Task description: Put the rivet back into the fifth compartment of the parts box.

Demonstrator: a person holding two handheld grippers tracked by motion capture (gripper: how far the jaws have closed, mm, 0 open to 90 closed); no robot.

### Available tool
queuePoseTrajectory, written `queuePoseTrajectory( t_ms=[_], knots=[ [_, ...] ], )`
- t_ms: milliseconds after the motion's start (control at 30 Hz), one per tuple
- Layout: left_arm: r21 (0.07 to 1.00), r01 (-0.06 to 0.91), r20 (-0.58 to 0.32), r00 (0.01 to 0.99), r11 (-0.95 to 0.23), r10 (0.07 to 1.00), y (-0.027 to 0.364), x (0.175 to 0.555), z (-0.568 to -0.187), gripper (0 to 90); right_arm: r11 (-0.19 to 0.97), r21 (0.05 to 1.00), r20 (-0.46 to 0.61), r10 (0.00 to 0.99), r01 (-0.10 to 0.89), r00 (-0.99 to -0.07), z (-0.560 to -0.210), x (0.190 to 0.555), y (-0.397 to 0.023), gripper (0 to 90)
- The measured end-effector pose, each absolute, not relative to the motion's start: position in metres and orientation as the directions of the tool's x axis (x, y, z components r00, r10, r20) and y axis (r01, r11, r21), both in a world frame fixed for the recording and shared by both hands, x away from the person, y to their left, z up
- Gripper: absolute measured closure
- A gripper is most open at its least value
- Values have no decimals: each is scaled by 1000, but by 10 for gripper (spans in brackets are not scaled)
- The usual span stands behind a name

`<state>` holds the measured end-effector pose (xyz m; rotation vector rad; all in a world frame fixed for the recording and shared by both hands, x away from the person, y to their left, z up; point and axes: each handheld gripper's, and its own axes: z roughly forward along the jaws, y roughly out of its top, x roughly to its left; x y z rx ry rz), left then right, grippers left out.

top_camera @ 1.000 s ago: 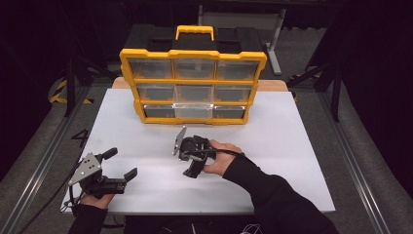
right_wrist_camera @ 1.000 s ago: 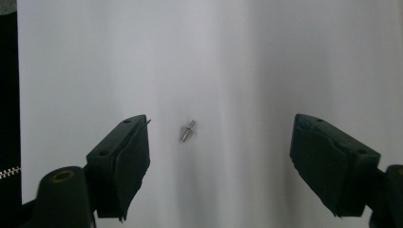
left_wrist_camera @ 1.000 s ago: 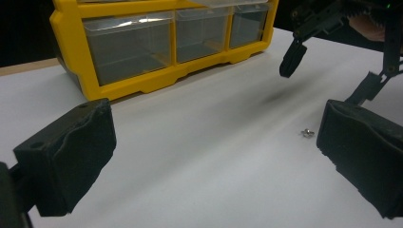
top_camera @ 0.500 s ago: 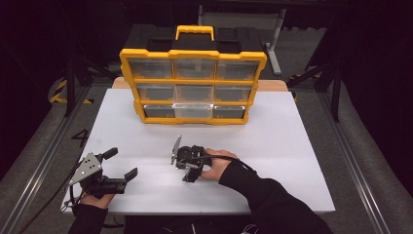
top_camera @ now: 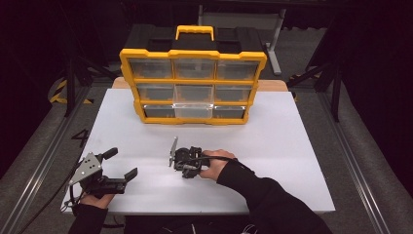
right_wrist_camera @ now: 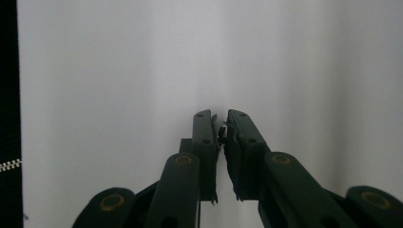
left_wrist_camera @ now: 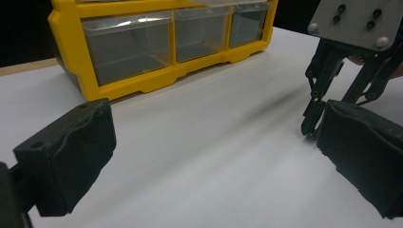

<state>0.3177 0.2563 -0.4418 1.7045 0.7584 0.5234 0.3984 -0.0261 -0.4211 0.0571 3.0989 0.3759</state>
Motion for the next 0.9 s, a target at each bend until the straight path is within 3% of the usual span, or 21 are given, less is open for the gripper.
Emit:
queuePoseTrajectory(
  t_ms=[900],
  knots=[
    [965,216,-45,693,-148,720,256,318,-442,2,948,317,-69,3,-19,-998,-314,399,-35,821]
  ],
)
